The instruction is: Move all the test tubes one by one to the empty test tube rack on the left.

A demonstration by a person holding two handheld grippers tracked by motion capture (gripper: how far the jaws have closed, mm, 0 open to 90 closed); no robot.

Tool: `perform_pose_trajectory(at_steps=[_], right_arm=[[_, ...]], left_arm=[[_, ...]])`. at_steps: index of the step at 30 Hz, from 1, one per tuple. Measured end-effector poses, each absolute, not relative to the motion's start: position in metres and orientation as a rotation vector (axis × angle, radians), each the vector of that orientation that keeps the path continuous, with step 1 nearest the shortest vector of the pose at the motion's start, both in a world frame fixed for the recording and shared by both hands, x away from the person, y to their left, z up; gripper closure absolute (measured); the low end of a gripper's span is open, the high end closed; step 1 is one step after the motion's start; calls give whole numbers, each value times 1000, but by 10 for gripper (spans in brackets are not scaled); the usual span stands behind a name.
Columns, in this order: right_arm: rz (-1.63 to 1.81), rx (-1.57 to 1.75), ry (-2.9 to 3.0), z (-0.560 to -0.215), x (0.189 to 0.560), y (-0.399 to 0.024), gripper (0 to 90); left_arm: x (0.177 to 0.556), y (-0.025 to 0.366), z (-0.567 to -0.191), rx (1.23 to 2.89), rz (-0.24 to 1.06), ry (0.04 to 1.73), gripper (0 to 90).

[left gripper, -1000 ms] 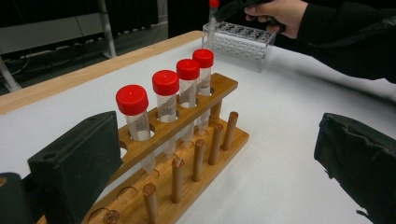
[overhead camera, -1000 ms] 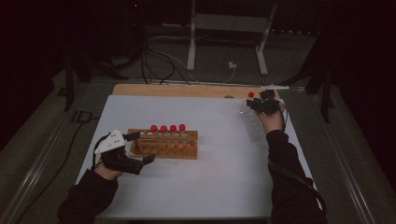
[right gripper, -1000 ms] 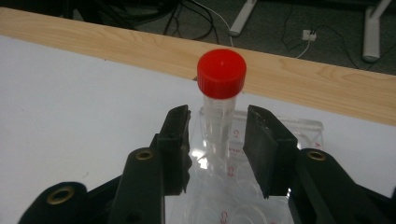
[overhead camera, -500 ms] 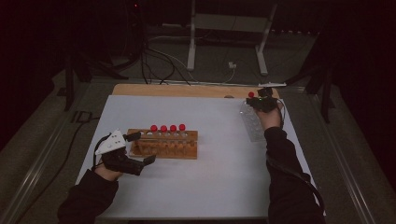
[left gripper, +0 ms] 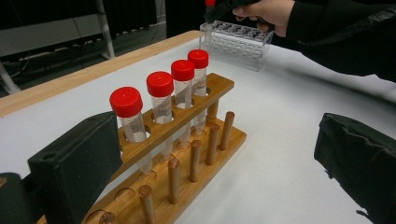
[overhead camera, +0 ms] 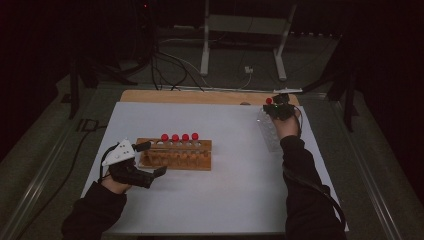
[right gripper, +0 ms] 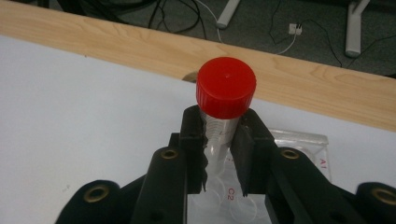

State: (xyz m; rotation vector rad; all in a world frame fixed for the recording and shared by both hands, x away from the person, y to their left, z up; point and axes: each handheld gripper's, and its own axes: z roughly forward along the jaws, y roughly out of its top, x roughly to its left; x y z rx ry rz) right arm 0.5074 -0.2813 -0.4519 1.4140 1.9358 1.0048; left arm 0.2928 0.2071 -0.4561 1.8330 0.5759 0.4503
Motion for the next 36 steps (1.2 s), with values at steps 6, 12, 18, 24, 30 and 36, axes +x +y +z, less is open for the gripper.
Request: perform_pose_trajectory(at_steps=[6,12,18,24,30,36], right_arm=[[1023,1386,1921,-440,503,-282,749],[1039,1365,1904,-429,497,-283,749],[1045,1335,1896,-417,491,-284,750],[1050,1307,1894,-405,482,-286,750],[1070,1275,1906,-394,472,-285,750],[1094,1223,1941,-388,457,-277,749]], left_arm=[[293,207,-456,1835,450,575,14],[292,207,-455,1833,453,575,14],[292,207,-455,1836,452,573,14],[292,207,-454,1838,451,571,14],[291,207,-452,1837,452,567,14],[290,207,-451,1839,453,565,14]])
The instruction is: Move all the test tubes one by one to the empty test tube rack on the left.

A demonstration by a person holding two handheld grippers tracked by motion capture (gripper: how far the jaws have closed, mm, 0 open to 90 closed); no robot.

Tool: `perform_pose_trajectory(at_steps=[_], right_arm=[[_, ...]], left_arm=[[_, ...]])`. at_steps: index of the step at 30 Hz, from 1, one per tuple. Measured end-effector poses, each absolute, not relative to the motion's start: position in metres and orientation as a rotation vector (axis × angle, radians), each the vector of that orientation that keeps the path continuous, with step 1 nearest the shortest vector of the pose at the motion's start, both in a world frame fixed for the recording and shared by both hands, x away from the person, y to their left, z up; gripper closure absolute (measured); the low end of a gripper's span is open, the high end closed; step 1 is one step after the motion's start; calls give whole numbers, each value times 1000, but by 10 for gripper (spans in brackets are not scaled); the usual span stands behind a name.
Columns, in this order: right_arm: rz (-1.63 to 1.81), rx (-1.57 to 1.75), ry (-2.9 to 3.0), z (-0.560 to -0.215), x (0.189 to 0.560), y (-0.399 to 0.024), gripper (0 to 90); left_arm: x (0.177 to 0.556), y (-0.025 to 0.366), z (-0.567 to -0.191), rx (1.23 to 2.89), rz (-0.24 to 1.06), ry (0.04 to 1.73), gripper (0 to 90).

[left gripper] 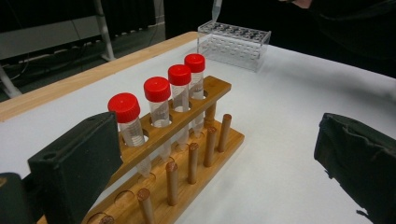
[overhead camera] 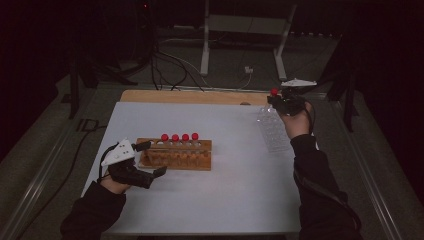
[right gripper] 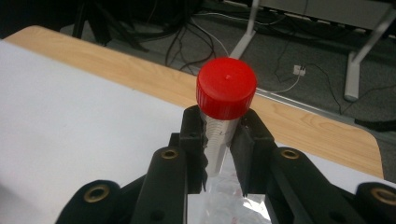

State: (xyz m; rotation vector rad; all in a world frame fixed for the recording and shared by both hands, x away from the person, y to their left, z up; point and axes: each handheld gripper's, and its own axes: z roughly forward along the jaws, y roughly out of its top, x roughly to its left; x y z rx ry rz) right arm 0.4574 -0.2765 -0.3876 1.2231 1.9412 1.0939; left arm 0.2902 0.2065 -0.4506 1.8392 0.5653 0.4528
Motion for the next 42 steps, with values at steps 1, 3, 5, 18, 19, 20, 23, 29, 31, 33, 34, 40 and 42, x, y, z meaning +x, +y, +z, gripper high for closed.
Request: perform_pose_trajectory(at_steps=[1,3,5,18,19,20,23,29,31,33,34,40,42], right_arm=[[1102,1213,1950,-387,455,-275,749],[1102,1197,1964,-387,450,-272,750],[1113,1181,1981,-388,445,-268,749],[1146,1067,2077,-396,409,-250,749],[1148,1060,2080,-396,407,-249,749],[1153,1052,2088,-397,404,-247,749],[1159,1027,2108,-400,396,-243,749],[1182,988,2144,-408,380,-236,749],[1187,973,2161,-412,373,-233,749],[1182,956,2181,-418,365,-229,749],[1183,948,2187,-420,362,-228,749],[1184,917,2229,-429,346,-223,749],[1191,899,2247,-431,339,-221,749]], left_arm=[[290,206,-450,1840,452,565,14],[290,206,-450,1841,455,565,14],[290,206,-450,1845,450,561,14],[286,203,-444,1862,447,545,14],[286,202,-443,1865,443,544,14],[285,201,-443,1869,447,550,14],[285,198,-443,1869,439,564,15],[284,195,-441,1870,402,558,15],[284,195,-440,1875,404,551,15],[283,194,-439,1883,400,543,15],[283,193,-439,1886,400,540,15],[283,187,-437,1903,386,526,15],[284,185,-436,1903,386,526,15]])
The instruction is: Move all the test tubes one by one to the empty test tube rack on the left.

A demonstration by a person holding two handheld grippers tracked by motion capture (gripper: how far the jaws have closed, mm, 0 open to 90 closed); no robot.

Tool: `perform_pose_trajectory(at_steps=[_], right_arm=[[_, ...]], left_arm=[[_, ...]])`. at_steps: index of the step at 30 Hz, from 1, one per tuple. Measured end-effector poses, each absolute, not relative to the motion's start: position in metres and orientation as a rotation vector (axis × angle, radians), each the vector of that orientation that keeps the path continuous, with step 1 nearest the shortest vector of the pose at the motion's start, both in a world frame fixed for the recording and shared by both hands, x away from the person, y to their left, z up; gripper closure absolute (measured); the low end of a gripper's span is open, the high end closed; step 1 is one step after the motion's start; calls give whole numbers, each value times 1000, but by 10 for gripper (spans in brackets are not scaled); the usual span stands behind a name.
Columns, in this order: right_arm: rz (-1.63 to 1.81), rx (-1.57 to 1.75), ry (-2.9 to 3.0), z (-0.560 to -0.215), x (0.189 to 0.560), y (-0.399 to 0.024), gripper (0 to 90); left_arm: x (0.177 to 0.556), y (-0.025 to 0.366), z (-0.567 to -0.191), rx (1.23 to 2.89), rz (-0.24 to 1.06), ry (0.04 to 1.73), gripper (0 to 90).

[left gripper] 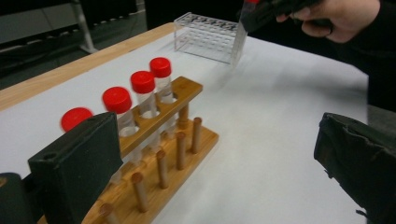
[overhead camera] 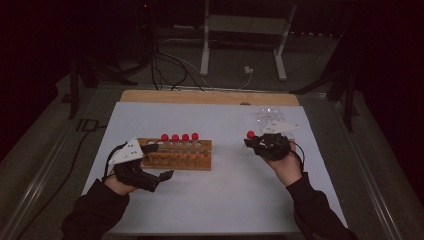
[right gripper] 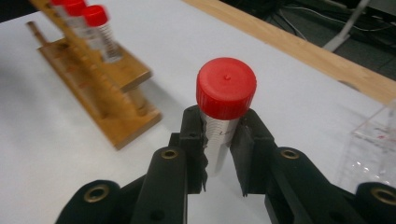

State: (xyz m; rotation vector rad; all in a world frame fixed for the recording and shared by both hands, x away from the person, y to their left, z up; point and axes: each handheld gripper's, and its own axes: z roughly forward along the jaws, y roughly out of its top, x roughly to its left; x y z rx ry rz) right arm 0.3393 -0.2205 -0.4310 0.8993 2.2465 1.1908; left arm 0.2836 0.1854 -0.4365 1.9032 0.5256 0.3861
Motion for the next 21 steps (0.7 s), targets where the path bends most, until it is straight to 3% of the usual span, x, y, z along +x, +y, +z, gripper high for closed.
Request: perform_pose_trajectory(at_steps=[21], right_arm=[[1212,761,2396,-447,288,-193,749]], left_arm=[[285,146,-431,1952,306,428,18]])
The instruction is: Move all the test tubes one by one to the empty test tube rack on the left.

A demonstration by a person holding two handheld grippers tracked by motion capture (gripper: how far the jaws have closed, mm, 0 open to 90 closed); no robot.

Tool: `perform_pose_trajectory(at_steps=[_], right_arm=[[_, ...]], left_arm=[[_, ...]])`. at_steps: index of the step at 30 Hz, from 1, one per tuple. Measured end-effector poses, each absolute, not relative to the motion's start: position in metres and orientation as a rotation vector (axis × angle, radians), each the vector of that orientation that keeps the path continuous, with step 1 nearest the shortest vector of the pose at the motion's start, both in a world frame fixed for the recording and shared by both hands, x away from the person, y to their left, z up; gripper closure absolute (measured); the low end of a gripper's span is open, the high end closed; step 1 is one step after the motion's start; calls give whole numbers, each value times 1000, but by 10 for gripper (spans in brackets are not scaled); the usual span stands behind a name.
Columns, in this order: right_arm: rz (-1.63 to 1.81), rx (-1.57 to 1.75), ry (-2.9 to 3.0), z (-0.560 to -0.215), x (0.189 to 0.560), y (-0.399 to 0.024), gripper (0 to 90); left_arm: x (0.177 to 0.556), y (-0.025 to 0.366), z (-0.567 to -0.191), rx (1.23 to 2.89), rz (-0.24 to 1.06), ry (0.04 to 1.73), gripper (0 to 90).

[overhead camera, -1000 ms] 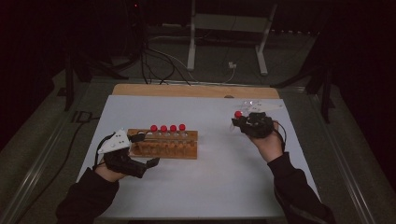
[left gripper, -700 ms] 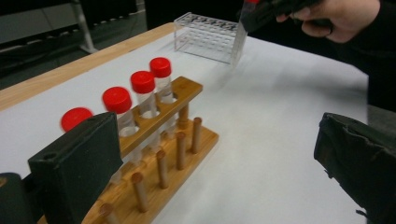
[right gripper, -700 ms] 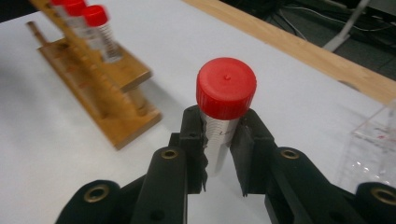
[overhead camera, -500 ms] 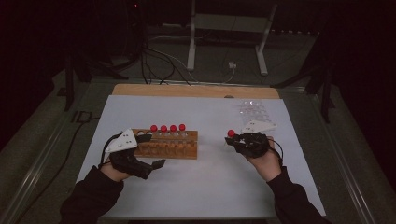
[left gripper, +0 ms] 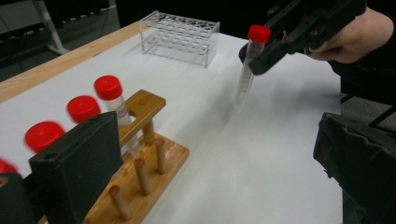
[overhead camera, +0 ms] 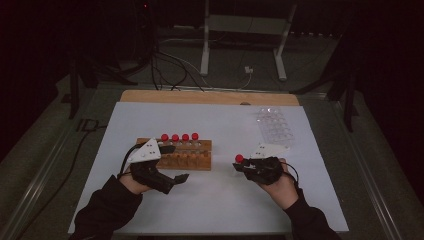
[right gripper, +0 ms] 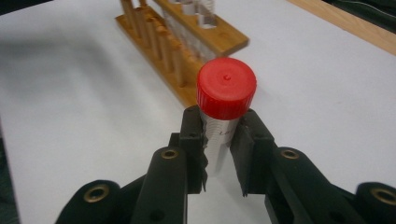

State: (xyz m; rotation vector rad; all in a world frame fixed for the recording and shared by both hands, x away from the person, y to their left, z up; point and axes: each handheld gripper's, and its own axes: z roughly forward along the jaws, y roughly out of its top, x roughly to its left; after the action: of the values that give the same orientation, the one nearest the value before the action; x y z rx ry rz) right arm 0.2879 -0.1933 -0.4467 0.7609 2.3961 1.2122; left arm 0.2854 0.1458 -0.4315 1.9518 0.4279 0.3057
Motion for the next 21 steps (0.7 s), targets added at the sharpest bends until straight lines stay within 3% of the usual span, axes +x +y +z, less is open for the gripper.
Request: perform_pose_trajectory(at_steps=[16,21], right_arm=[[1226,684,2448,-449,274,-178,749],[1222,671,2462,-451,273,-173,749]], left_arm=[[288,105,-427,1952,249,332,71],[290,90,-426,1943,231,306,162]])
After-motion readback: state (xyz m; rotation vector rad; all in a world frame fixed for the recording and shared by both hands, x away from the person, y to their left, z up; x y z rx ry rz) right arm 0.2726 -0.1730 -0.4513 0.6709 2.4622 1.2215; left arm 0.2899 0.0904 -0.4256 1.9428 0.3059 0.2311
